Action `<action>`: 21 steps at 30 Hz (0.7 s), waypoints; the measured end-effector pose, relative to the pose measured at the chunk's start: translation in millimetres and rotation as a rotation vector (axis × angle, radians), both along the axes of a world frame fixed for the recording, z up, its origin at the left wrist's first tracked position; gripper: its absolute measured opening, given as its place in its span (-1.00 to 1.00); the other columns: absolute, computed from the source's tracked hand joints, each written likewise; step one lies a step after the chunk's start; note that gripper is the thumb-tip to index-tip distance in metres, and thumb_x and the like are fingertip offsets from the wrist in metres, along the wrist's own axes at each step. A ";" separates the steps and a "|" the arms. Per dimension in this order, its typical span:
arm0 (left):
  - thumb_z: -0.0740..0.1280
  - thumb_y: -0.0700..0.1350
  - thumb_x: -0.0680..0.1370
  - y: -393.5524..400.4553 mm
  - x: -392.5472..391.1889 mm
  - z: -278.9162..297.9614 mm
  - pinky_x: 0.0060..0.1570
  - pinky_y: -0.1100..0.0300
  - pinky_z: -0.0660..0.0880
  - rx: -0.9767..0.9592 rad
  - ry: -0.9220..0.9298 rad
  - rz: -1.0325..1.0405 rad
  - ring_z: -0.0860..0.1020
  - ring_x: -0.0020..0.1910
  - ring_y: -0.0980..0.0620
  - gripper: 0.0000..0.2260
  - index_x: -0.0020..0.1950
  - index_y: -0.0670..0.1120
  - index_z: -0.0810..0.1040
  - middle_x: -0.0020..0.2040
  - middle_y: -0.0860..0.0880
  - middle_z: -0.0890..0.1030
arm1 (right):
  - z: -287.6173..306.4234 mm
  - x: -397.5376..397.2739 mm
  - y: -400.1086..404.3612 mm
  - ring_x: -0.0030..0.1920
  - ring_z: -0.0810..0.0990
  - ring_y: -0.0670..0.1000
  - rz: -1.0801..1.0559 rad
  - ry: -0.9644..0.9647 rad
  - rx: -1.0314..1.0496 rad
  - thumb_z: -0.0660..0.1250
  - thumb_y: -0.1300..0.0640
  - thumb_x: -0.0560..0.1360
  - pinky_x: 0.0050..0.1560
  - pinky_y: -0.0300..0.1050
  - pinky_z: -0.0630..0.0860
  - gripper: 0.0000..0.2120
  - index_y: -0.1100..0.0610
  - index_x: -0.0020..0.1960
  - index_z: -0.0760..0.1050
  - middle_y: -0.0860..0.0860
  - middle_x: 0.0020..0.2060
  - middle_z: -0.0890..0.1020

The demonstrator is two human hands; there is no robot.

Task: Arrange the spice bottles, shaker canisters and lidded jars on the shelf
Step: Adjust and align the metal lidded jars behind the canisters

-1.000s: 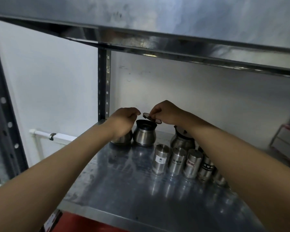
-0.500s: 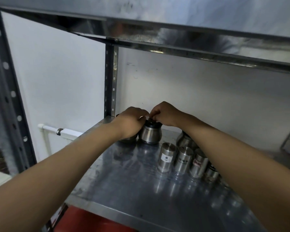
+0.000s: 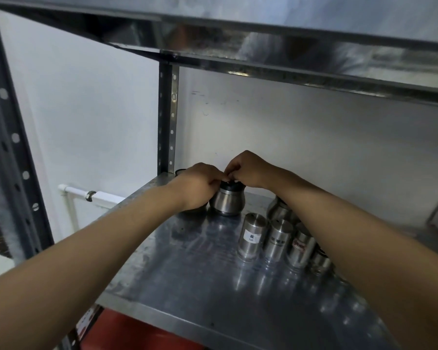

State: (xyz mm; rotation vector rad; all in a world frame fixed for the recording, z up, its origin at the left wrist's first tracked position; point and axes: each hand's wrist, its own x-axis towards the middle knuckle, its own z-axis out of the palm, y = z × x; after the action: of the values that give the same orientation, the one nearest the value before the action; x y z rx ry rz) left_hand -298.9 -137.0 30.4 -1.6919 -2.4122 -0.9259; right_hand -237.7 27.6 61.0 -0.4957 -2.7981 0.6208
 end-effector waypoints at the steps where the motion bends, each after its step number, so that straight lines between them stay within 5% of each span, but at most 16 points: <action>1: 0.14 -0.22 0.59 -0.2 0.5 -0.3 0.29 0.10 0.38 0.000 0.004 0.001 0.47 0.27 0.00 -0.67 0.26 0.00 0.56 0.29 -0.04 0.54 | 0.8 -0.4 -0.4 -0.06 0.60 0.02 0.004 -0.006 0.007 0.32 0.36 0.47 -0.14 -0.20 0.48 -0.77 0.20 0.02 0.68 0.12 -0.03 0.69; 21: 0.12 -0.15 0.62 6.4 0.9 -1.9 0.36 0.11 0.30 -0.031 -0.004 0.019 0.40 0.34 0.01 -0.69 0.31 0.00 0.50 0.35 -0.01 0.49 | 6.5 0.1 -6.7 0.01 0.61 0.08 -0.027 -0.068 0.064 0.30 0.37 0.48 -0.10 -0.16 0.50 -0.76 0.24 0.04 0.68 0.16 0.01 0.68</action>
State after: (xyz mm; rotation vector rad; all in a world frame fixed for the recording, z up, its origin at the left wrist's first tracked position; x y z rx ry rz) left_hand -298.0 -130.6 28.5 -1.6759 -2.4530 -0.8945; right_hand -237.6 20.9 67.4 -0.5512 -2.8595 0.5165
